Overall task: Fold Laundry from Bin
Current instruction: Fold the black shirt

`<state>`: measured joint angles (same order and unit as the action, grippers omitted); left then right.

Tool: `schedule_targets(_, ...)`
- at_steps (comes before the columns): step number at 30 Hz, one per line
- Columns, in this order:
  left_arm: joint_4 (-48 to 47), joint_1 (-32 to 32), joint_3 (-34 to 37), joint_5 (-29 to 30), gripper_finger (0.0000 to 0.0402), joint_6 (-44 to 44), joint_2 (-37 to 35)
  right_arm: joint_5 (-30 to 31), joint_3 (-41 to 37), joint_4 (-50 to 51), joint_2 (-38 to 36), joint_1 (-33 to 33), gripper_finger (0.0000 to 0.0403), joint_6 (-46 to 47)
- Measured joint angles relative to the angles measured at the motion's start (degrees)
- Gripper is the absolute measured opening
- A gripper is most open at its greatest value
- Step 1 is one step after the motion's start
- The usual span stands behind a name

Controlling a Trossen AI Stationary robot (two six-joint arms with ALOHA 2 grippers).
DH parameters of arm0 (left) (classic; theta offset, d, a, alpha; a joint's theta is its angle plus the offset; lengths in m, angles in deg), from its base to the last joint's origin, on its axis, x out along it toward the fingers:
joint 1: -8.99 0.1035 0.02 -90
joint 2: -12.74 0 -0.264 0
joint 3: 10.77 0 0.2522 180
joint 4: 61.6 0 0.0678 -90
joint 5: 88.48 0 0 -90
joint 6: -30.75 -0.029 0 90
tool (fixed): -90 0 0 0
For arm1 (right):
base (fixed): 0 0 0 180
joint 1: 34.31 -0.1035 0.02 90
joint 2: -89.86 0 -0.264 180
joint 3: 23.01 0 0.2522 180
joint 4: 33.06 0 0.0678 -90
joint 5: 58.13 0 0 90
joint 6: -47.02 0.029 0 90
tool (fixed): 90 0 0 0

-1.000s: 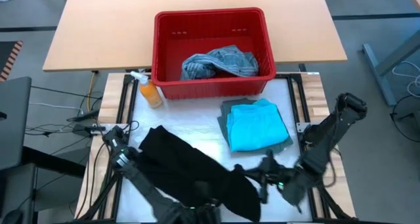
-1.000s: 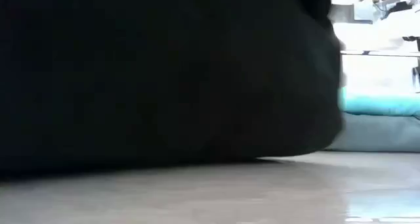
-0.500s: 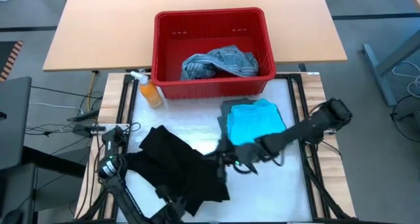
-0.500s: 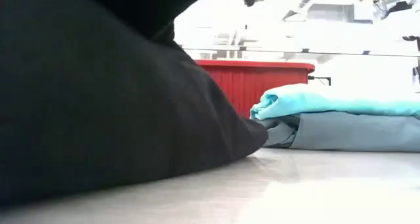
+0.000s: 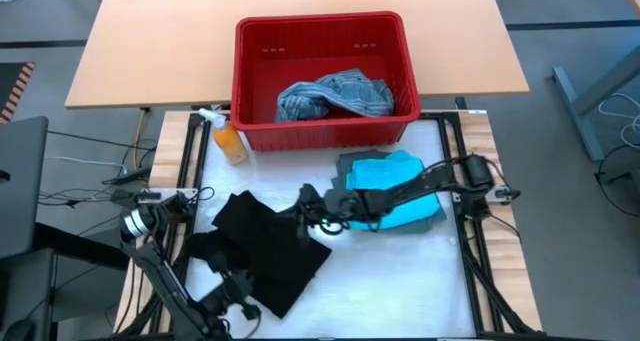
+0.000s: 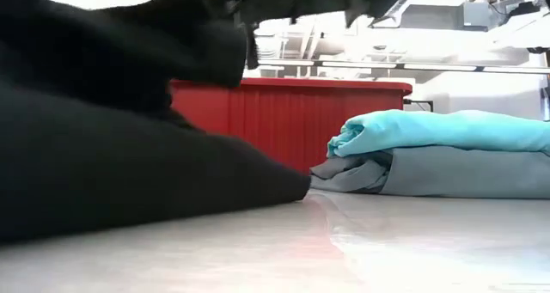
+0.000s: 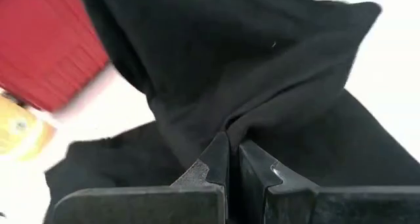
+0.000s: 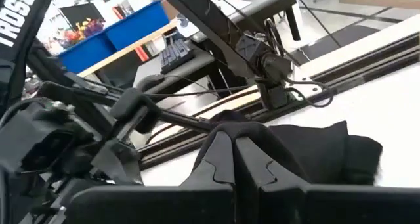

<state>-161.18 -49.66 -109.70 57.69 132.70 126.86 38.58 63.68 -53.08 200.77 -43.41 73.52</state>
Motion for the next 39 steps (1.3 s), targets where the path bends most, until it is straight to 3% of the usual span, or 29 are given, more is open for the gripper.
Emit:
schedule_targets(6, 9.7, -1.3, 11.9, -2.7, 0.0, 3.7, -5.0, -3.9, 9.6, 0.0, 8.8, 4.0, 0.0018, -0.1)
schedule_targets(11, 6.5, -2.8, 13.4, -6.3, 0.0, 8.6, -5.2, -8.5, 18.3, 0.5, 14.7, 7.1, 0.0018, 0.1)
schedule_targets(16, 2.9, -3.8, 13.5, -12.1, 0.0, 12.9, -5.2, -8.7, 26.9, 2.2, 20.8, 8.8, 0.0024, 3.3)
schedule_targets(24, 12.6, -3.8, 20.8, -17.7, 0.0002, 16.6, -5.1, -10.0, 38.9, 12.3, 29.0, 8.9, 0.0046, 4.7)
schedule_targets(29, 16.6, -3.9, 23.9, -18.3, 0.0001, 17.7, -5.1, -11.4, 41.2, 21.6, 28.7, 9.7, 0.0092, -1.0)
schedule_targets(36, 17.9, -3.9, 24.5, -18.4, 0.0, 17.6, -5.0, -11.9, 42.8, 35.1, 25.5, 11.2, 0.0211, -8.7)
schedule_targets(39, 17.9, -3.9, 24.5, -18.4, 0.0, 17.8, -5.0, -11.9, 43.2, 46.5, 22.5, 11.8, 0.0248, -11.6)
